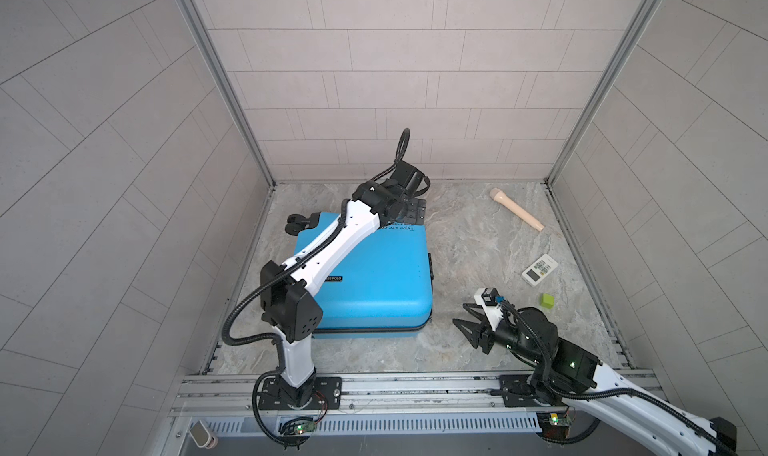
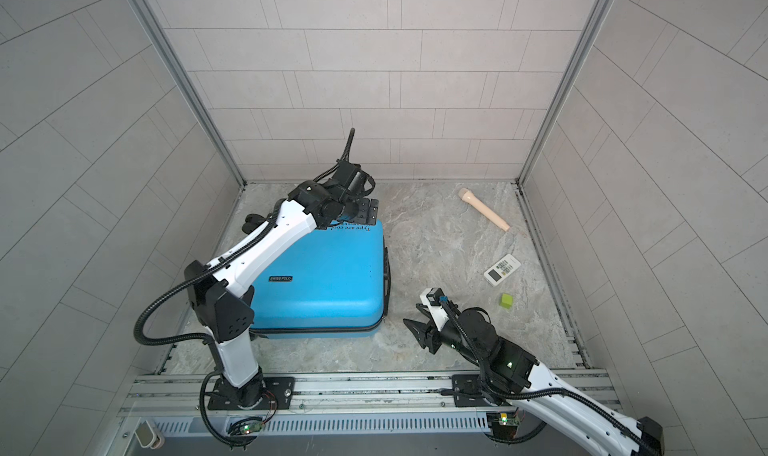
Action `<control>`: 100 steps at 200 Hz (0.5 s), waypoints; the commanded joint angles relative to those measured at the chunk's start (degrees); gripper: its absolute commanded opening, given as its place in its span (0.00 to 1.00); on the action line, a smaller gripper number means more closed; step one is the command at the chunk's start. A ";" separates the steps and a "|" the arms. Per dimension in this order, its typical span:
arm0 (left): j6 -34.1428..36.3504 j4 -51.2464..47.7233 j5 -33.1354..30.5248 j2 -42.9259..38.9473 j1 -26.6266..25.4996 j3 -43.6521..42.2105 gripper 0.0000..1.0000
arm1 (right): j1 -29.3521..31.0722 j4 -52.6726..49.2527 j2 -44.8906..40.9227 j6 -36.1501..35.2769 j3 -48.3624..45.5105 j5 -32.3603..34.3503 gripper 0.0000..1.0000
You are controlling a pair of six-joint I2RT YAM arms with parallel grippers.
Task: Pack the luggage
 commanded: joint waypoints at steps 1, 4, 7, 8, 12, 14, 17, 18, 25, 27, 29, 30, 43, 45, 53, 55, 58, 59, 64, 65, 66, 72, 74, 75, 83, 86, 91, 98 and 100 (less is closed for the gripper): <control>1.36 -10.11 0.61 -4.09 -0.78 0.10 0.99 | 1.85 6.06 3.01 -4.42 -1.15 4.31 0.59; 1.39 -10.59 0.47 -4.56 -0.78 -0.50 1.00 | 2.01 6.94 3.71 -4.81 -1.29 4.44 0.59; 1.45 -10.89 0.21 -5.03 -0.87 -1.16 1.00 | 2.16 8.06 4.35 -5.12 -1.45 4.49 0.59; 1.47 -10.94 0.18 -5.17 -0.87 -1.44 1.00 | 2.19 8.37 4.68 -5.29 -1.44 4.49 0.59; 1.54 -11.29 -0.22 -5.66 -0.92 -2.39 1.00 | 2.32 9.61 5.79 -5.85 -1.53 4.29 0.59; 1.61 -11.46 -0.39 -5.92 -0.88 -2.93 1.00 | 2.42 10.32 6.32 -6.13 -1.61 4.25 0.58; 1.65 -11.65 -0.65 -6.16 -0.85 -3.57 1.00 | 2.39 11.31 7.12 -6.60 -1.61 4.11 0.58; 1.62 -11.71 -0.83 -6.26 -0.82 -3.87 1.00 | 2.39 11.62 7.38 -6.82 -1.61 4.08 0.58; 1.71 -12.07 -1.62 -6.54 -0.80 -5.23 1.00 | 2.61 13.55 9.18 -7.93 -1.61 3.77 0.57; 1.74 -12.20 -1.77 -6.65 -0.79 -5.65 1.00 | 2.71 14.12 9.61 -8.30 -1.61 3.72 0.57; 1.82 -12.25 -1.90 -6.74 -0.81 -5.99 1.00 | 2.80 14.72 10.31 -8.80 -1.54 3.64 0.57; 1.79 -12.28 -1.89 -6.77 -0.75 -6.14 1.00 | 2.86 14.91 10.60 -8.98 -1.45 3.59 0.56; 1.67 -12.32 -1.78 -6.72 -0.78 -8.04 1.00 | 3.50 17.72 14.35 -11.04 -0.74 2.87 0.53; 1.67 -12.31 -1.70 -6.71 -0.78 -8.39 1.00 | 3.59 18.04 14.92 -11.45 -0.56 2.64 0.53; 1.67 -12.45 -1.53 -6.55 -0.77 -9.27 1.00 | 4.05 19.01 17.21 -12.51 0.15 1.75 0.50; 1.60 -12.54 -1.53 -6.50 -0.78 -9.49 1.00 | 4.19 19.29 17.95 -12.65 0.35 1.57 0.49; 1.53 -12.70 -1.53 -6.41 -0.78 -9.76 1.00 | 4.34 19.58 18.74 -12.94 0.73 1.33 0.48; 1.51 -12.77 -1.53 -6.39 -0.78 -9.82 1.00 | 4.42 19.67 19.13 -13.02 0.88 1.24 0.47; 1.49 -13.17 -1.67 -6.27 -0.71 -10.01 1.00 | 4.78 20.17 20.57 -13.45 1.28 0.89 0.46; 1.45 -13.22 -1.65 -6.23 -0.75 -10.04 1.00 | 4.95 20.27 20.92 -13.54 1.41 0.80 0.46; 1.43 -13.33 -1.72 -6.21 -0.76 -10.05 1.00 | 5.03 20.37 21.18 -13.59 1.53 0.67 0.45; 1.24 -13.97 -1.88 -5.87 -0.75 -9.98 1.00 | 5.52 21.39 22.65 -13.85 1.93 0.49 0.44; 1.19 -14.15 -1.84 -5.80 -0.78 -10.00 1.00 | 5.79 21.81 23.13 -13.91 1.93 0.46 0.44; 1.16 -14.23 -1.86 -5.77 -0.78 -9.98 1.00 | 5.85 22.06 23.34 -13.94 1.96 0.46 0.44; 0.97 -14.86 -1.75 -5.43 -0.77 -9.80 1.00 | 6.94 23.86 24.93 -14.12 2.21 0.74 0.44; 0.97 -14.99 -1.65 -5.35 -0.78 -9.81 1.00 | 7.34 24.35 25.64 -14.32 2.29 0.86 0.44; 0.95 -15.18 -1.44 -5.28 -0.73 -9.82 1.00 | 7.84 25.07 26.70 -14.60 2.53 1.25 0.44; 0.94 -15.28 -1.20 -5.08 -0.78 -9.96 1.00 | 8.42 25.56 28.20 -15.03 3.14 1.25 0.43; 0.94 -15.22 -1.19 -5.05 -0.78 -10.01 1.00 | 8.56 25.67 28.58 -15.15 3.36 1.22 0.42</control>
